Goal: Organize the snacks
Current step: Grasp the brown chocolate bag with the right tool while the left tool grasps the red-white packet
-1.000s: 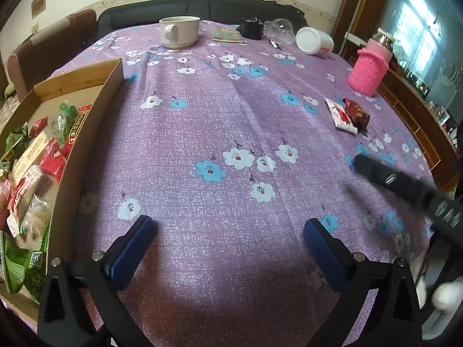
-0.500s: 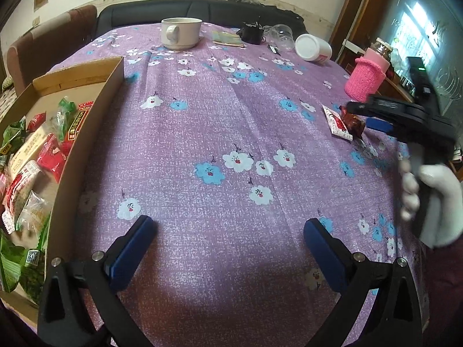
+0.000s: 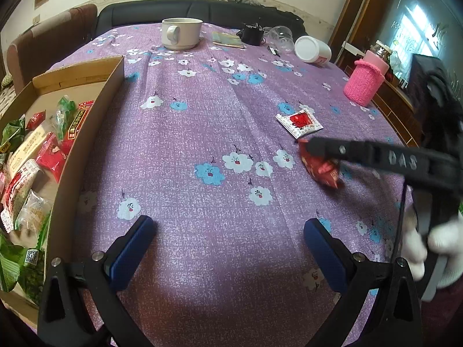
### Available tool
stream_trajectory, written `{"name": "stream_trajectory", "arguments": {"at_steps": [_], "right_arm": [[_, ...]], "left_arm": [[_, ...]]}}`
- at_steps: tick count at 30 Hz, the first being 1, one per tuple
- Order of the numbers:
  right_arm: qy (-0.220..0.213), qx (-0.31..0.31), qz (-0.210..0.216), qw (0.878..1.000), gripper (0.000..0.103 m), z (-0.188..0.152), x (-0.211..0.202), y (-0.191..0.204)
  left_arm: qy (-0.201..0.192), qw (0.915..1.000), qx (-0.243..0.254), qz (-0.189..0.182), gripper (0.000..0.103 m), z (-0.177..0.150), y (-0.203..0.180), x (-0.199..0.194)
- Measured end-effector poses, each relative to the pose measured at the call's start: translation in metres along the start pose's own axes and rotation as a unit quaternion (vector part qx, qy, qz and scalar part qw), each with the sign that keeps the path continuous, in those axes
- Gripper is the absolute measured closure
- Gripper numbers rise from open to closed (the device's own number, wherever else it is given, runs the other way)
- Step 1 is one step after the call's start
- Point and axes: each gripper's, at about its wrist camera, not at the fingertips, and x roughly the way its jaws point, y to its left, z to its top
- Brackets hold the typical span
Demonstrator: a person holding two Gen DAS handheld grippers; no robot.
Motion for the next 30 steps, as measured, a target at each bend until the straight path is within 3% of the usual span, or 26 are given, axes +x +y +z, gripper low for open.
{"name": "stream_trajectory", "arguments": {"at_steps": [3,7,11,12,15,18,19,24,26,30], "right_arm": [[-0.019,-0.019,-0.061,0.998,0.065,-0.013,-0.009,0.007],[-0.018,-0.028,-0.067,0.997,0.053,-0.027,-0.008,0.009],[-0.026,-0.057,-0.096,0.993,0.053,-0.032,-0.007,0.017],[-0.028,-0.056,-0.097,0.993,0.062,-0.034,-0.009,0.016],[-0.044,-0.036,-0.089,0.994,0.062,-0.032,-0.017,0.005],[-0.070,-0.012,-0.083,0.994,0.063,-0.032,-0.034,-0.013],[-0.082,-0.001,-0.079,0.993,0.062,-0.033,-0.040,-0.021],[-0.111,0.056,-0.068,0.990,0.062,-0.038,-0.056,-0.054],[-0.116,0.069,-0.066,0.989,0.062,-0.038,-0.059,-0.060],[-0.118,0.090,-0.052,0.988,0.062,-0.037,-0.062,-0.067]], "left_arm": [[0.000,1.0000,0.000,0.001,0.001,0.000,0.000,0.000],[0.002,1.0000,0.004,0.006,0.001,0.000,-0.002,0.001],[0.005,0.9999,0.010,0.013,0.001,0.001,-0.004,0.002],[0.006,0.9998,0.011,0.015,0.001,0.001,-0.004,0.002],[0.014,0.9996,0.023,0.002,0.003,0.002,-0.006,0.002],[0.028,0.9979,0.034,-0.048,0.018,0.012,-0.013,-0.002],[0.027,0.9972,0.043,-0.056,0.018,0.020,-0.019,-0.004],[-0.008,0.9900,0.123,-0.067,0.018,0.063,-0.058,0.002],[-0.004,0.9863,0.147,-0.075,0.019,0.079,-0.071,0.019],[0.023,0.9806,0.187,-0.054,0.027,0.101,-0.090,0.062]]}}
